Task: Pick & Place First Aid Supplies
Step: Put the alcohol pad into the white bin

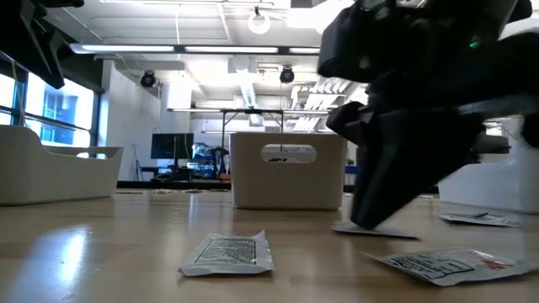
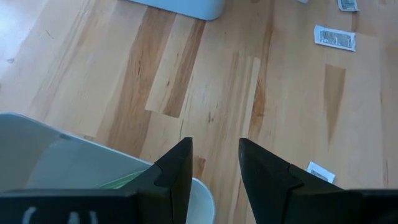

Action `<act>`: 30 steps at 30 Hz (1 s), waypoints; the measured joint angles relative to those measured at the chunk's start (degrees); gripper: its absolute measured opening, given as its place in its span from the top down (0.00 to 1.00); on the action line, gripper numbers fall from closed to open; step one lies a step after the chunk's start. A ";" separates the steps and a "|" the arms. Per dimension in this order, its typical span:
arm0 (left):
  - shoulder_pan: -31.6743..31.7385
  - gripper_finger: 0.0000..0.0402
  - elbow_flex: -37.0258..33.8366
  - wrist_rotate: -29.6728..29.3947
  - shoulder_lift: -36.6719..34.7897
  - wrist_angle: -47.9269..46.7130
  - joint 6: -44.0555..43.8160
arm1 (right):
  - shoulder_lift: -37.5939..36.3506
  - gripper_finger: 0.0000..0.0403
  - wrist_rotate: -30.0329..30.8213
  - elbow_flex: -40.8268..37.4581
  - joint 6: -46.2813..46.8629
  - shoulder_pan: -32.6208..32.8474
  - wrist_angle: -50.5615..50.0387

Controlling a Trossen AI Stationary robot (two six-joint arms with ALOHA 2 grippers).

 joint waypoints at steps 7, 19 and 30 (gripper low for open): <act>0.00 0.68 0.00 0.23 -0.01 -0.03 0.00 | -1.79 0.91 -3.47 -0.26 -0.42 1.55 0.20; 0.00 0.68 0.00 0.25 -0.01 -0.03 0.00 | -2.57 0.78 3.94 -0.22 10.33 2.28 -0.08; 0.00 0.68 0.00 0.56 0.01 -0.02 0.01 | 0.70 0.73 2.88 0.07 11.07 2.28 1.65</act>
